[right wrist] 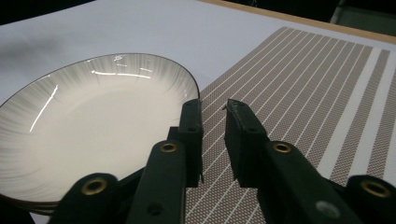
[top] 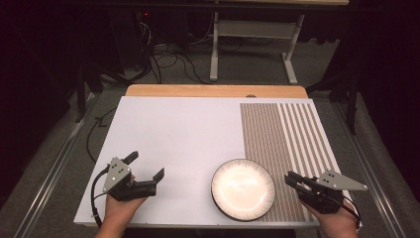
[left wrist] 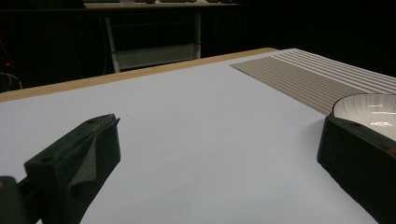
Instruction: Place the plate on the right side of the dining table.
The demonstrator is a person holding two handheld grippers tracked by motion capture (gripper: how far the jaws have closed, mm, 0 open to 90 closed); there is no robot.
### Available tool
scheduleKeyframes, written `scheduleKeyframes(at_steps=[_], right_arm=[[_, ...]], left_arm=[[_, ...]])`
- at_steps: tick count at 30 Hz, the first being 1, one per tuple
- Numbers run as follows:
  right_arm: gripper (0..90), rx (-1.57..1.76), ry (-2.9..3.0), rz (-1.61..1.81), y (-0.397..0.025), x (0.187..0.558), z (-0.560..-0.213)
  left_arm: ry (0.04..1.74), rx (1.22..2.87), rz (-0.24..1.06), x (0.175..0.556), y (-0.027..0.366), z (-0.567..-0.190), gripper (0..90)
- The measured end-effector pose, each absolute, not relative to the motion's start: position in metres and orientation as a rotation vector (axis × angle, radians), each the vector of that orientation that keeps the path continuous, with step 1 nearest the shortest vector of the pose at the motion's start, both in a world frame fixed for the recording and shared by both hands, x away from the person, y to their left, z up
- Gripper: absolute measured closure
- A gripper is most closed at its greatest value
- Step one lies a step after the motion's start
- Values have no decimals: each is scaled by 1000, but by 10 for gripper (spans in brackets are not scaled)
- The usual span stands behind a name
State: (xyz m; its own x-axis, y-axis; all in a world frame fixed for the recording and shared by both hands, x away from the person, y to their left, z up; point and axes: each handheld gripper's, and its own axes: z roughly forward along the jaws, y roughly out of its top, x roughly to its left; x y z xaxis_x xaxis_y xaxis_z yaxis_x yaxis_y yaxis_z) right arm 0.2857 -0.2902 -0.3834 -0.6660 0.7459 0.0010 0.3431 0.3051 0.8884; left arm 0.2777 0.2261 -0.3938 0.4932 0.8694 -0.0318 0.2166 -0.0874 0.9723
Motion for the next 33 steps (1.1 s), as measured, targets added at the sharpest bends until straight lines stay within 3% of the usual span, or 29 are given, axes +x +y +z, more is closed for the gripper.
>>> scheduleKeyframes(at_steps=[4,33], right_arm=[[898,966,2227,1295,-285,286,-386],[900,866,2397,1093,-260,284,-393]], left_arm=[[960,1599,715,278,226,-394,3],[952,1596,719,277,227,-392,3]])
